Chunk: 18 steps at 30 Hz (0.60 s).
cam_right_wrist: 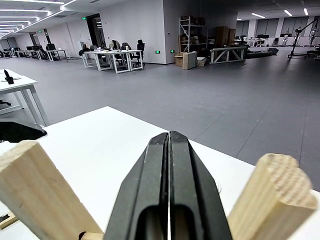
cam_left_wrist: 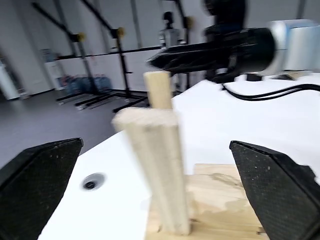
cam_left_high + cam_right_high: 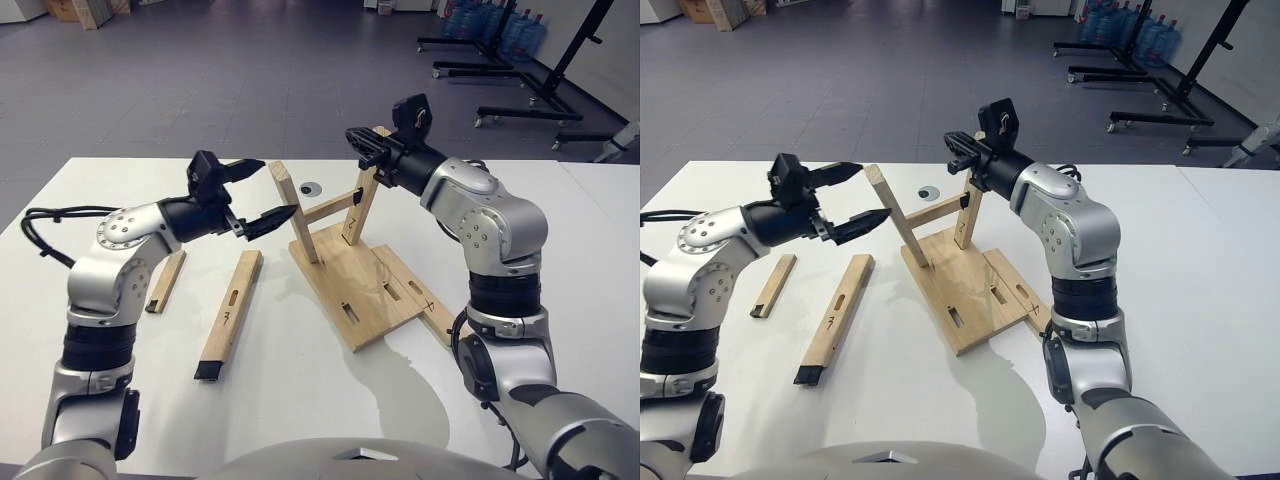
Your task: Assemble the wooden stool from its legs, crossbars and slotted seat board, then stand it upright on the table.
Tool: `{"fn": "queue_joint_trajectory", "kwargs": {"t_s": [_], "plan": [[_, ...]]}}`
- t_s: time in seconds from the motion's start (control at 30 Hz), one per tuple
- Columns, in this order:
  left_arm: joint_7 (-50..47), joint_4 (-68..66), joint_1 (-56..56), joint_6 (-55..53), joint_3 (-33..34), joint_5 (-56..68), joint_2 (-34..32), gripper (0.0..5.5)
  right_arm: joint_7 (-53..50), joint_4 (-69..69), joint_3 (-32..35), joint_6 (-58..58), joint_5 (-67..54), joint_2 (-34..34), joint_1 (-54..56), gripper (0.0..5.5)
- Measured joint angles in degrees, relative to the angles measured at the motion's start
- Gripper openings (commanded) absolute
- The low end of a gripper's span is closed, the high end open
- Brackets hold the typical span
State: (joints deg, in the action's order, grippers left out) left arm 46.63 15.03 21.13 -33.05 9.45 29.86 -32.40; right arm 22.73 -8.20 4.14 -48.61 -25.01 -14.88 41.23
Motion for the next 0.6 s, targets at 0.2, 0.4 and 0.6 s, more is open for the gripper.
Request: {"fn": "queue_joint_trajectory", "kwargs": {"t_s": [0.2, 0.4, 0.6], "plan": [[-10.84, 3.04, 0.96, -8.67, 19.60, 14.66, -2.07, 5.37, -1.06, -2.34, 6.65, -1.62, -4.89, -2.43, 6.73, 0.00], [-26.89, 1.45, 3.00, -12.89, 28.46, 20.46, -1.87, 5.37, 6.77, -6.01, 15.81, -4.54, -7.28, -23.77, 7.53, 0.00], [-39.07, 1.53, 3.70, -19.99, 29.57, 24.52, -1.53, 5.40, 28.17, -8.35, 16.13, 2.91, -4.93, -40.44, -21.10, 0.21]]}}
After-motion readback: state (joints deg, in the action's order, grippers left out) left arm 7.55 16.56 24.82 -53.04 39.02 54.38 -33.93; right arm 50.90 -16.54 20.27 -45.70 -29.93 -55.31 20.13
